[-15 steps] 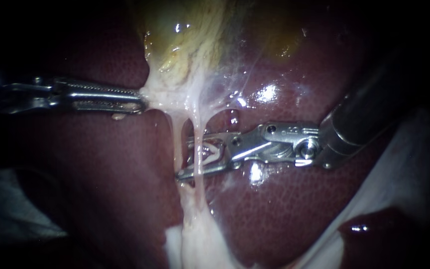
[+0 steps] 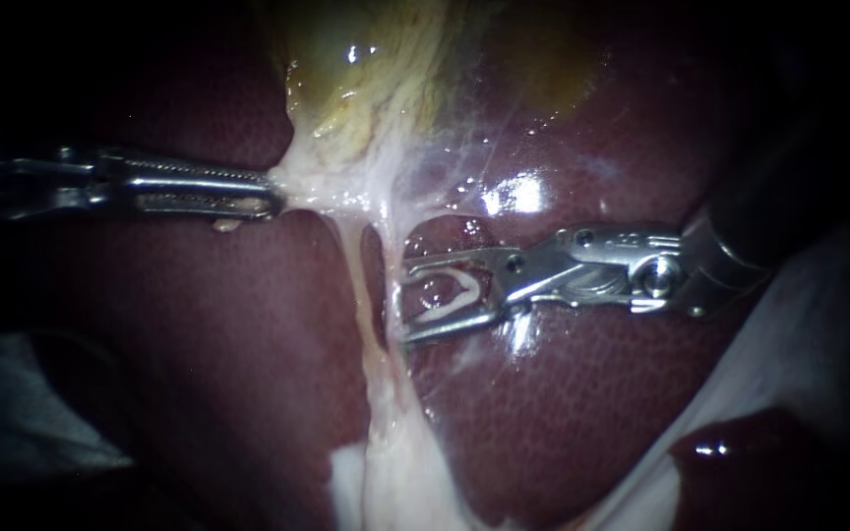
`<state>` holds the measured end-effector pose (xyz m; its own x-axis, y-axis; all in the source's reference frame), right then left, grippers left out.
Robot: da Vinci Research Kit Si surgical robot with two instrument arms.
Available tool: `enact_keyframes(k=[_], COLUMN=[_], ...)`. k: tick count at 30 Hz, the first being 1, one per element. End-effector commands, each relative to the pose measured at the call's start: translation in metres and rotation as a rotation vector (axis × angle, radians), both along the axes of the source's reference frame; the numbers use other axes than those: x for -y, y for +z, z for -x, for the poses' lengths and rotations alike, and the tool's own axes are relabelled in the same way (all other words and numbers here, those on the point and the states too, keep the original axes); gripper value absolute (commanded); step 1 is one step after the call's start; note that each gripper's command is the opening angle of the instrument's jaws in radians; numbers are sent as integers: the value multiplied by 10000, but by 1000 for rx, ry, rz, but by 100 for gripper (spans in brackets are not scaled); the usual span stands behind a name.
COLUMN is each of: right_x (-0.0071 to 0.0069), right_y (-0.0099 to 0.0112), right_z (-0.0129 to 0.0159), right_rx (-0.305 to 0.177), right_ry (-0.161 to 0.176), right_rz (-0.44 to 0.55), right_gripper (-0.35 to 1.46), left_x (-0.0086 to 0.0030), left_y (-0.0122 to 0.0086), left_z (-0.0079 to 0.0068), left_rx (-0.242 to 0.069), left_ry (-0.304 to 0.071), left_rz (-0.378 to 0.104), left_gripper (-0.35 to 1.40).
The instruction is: Clipping first clip left tube
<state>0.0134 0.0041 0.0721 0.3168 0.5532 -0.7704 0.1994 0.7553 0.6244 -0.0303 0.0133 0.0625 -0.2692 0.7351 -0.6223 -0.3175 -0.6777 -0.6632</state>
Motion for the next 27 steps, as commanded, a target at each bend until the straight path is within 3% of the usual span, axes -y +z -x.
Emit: enact_keyframes(k=[1, 10, 21, 27], right_x=[1, 9, 24, 31], right_y=[-1, -23, -76, -83], right_z=[4, 11, -3, -18], right_rx=[-2, -1, 7, 6], right_ry=[-2, -17, -25, -28], right_rz=[0, -40, -112, -117], right_gripper=[42, 46, 47, 48], left_x=[0, -2, -3, -3], left_y=[0, -2, -3, -2], left_z=[-1, -3, -4, -4], left_rx=[0, -3, -2, -2], left_ry=[0, -3, -3, -3], left_rz=[-1, -1, -1, -1], left_gripper=[-35, -35, -35, -35])
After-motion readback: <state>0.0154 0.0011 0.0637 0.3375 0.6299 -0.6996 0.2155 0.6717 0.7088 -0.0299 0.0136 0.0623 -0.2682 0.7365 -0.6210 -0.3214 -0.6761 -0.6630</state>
